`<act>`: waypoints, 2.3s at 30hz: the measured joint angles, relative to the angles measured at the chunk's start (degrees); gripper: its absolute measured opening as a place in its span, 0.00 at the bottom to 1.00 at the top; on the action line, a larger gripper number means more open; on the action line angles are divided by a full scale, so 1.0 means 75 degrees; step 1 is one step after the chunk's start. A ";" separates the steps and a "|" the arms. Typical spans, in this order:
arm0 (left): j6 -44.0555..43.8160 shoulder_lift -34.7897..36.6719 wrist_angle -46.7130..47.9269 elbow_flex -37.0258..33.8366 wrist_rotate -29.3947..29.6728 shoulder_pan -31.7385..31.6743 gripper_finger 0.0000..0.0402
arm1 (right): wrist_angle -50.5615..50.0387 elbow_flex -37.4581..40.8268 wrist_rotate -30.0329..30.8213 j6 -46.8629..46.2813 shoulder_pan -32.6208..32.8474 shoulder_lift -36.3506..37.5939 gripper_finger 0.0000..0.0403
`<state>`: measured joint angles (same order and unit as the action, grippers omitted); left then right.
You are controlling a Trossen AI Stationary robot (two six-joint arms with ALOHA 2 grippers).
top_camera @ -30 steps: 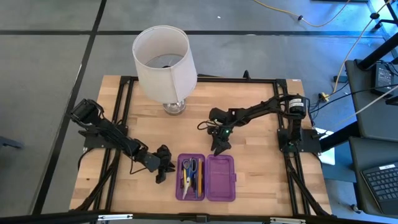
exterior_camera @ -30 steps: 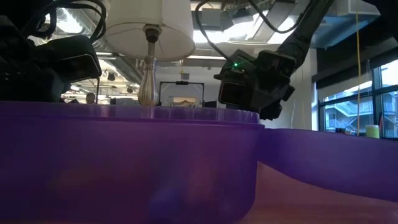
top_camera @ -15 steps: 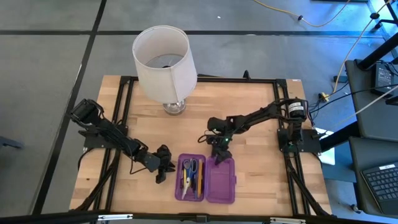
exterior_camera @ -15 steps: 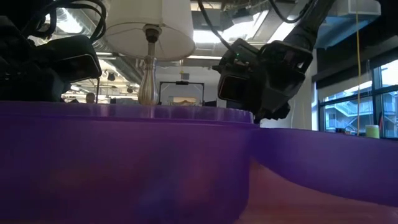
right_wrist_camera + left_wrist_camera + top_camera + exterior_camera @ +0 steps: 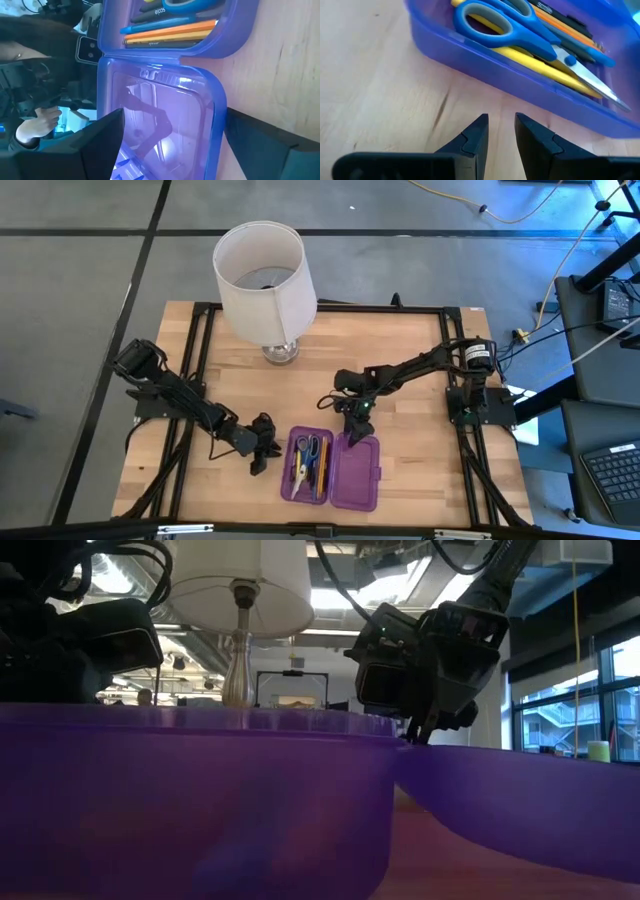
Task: Pick & place school supplies into a supply box
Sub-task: Close the violet supply box
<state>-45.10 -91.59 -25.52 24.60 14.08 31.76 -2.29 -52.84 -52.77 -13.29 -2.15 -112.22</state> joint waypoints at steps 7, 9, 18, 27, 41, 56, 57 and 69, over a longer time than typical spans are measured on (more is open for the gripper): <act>0.1111 0.0041 -0.0052 0.0103 0.0205 -0.0006 0.22 | 0.0021 0.0006 0.0006 -0.0014 0.0000 -0.0001 0.83; 0.1205 0.0074 -0.0064 0.0225 0.0189 -0.0058 0.22 | 0.0026 0.0009 0.0009 -0.0024 0.0000 -0.0003 0.83; 0.0838 0.0124 0.0079 0.0478 -0.1083 -0.0470 0.22 | 0.0035 0.0014 0.0023 -0.0005 0.0000 0.0000 0.83; 0.1253 0.0805 -0.0034 0.0475 -0.1292 -0.0960 0.22 | 0.0033 0.0015 0.0023 0.0025 0.0000 -0.0001 0.83; 0.2718 0.0833 0.0052 0.0475 -0.1482 -0.1131 0.22 | 0.0035 0.0017 0.0080 0.0035 0.0000 0.0000 0.83; 0.3083 0.0297 0.1086 0.1174 -0.1647 -0.1407 0.22 | 0.0117 0.0023 0.0088 -0.0001 0.0000 0.0000 0.83; 0.3105 0.0267 0.1228 0.1220 -0.1610 -0.1407 0.22 | 0.0120 0.0023 0.0090 0.0002 0.0000 0.0000 0.83; 0.3061 0.0219 0.1252 0.1271 -0.1349 -0.1401 0.22 | 0.0074 0.0023 -0.0067 0.0060 -0.0001 -0.0001 0.83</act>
<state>-22.14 -89.95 -16.13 34.13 3.97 21.26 -1.74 -52.67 -53.28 -12.84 -2.16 -112.23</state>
